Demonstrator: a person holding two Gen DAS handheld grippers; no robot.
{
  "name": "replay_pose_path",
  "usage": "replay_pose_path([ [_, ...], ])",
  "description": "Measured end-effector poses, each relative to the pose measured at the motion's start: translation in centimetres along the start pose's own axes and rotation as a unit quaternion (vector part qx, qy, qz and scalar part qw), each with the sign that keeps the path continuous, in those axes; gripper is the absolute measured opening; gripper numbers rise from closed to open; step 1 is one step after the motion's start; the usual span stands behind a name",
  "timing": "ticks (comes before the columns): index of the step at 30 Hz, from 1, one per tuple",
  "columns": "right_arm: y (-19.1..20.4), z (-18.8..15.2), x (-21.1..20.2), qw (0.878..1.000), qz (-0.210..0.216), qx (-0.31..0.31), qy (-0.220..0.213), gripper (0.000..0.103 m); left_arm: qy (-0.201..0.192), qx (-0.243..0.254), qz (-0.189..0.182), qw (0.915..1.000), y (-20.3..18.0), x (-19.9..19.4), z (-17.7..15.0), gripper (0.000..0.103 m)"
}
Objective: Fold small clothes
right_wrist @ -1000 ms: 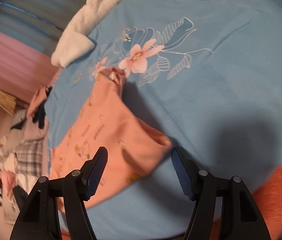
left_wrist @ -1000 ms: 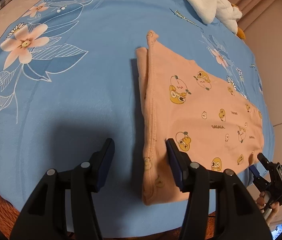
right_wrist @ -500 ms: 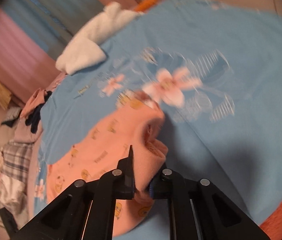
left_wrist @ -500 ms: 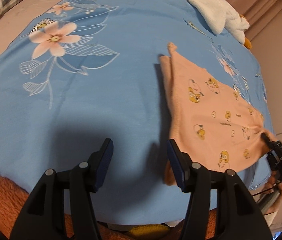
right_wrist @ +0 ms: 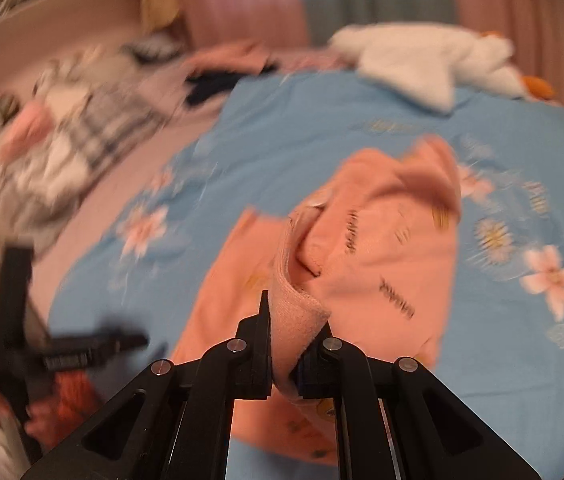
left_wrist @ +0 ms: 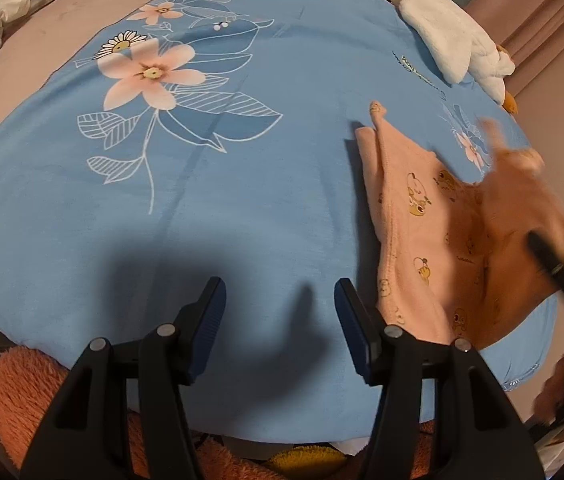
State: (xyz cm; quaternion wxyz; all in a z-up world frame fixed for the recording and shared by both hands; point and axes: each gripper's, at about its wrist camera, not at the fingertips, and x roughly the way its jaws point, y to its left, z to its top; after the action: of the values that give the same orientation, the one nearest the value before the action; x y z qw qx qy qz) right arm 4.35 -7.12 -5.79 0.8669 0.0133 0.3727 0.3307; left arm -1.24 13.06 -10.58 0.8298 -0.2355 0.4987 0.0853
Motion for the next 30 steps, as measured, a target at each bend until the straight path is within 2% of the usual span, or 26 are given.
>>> replay_pose_path([
  [3,0.7,-1.2,2.5,0.999,0.017,-0.007,0.048,0.01,0.0,-0.001,0.002,1.0,0.2,-0.1,0.0,0.057],
  [6,0.7,-2.8,4.2,0.996,0.008,-0.005,0.085,0.01,-0.001,0.0,0.003,1.0,0.2,-0.3,0.1,0.057],
  [10,0.1,-3.3,3.4,0.995,0.034,0.022,0.093,0.014,-0.006,0.005,-0.003,1.0,-0.3,-0.8,0.7,0.057],
  [12,-0.2,-3.3,2.0,0.995,0.046,0.026,0.089,0.03,-0.015,0.014,-0.012,0.9997,-0.9,-1.5,1.2,0.057],
  [13,-0.4,-3.4,1.4,0.995,0.048,0.029,0.083,0.048,-0.021,0.021,-0.021,0.9993,-1.5,-1.9,1.6,0.057],
  [14,-0.7,-3.5,0.3,0.995,0.054,0.035,0.07,0.058,-0.025,0.026,-0.029,0.9989,-1.9,-2.2,1.9,0.057],
  [18,-2.2,-3.7,-2.1,0.995,0.067,0.06,0.044,0.06,-0.024,0.047,-0.089,0.9947,-4.3,-2.3,3.5,0.06],
  [22,-4.5,-4.3,-3.4,0.995,0.016,0.097,0.029,0.06,0.004,0.077,-0.143,0.9867,-7.4,-0.6,4.4,0.063],
  [24,-5.9,-4.7,-3.7,0.992,0.002,0.122,0.03,0.06,0.026,0.093,-0.149,0.9841,-8.8,1.0,4.7,0.063],
  [27,-7.5,-5.6,-3.6,0.987,-0.009,0.157,0.034,0.06,0.065,0.113,-0.135,0.9822,-11.2,4.0,4.8,0.063],
  [30,-8.4,-6.4,-3.9,0.984,-0.018,0.172,0.039,0.06,0.086,0.12,-0.132,0.9802,-12.5,6.0,4.8,0.062],
])
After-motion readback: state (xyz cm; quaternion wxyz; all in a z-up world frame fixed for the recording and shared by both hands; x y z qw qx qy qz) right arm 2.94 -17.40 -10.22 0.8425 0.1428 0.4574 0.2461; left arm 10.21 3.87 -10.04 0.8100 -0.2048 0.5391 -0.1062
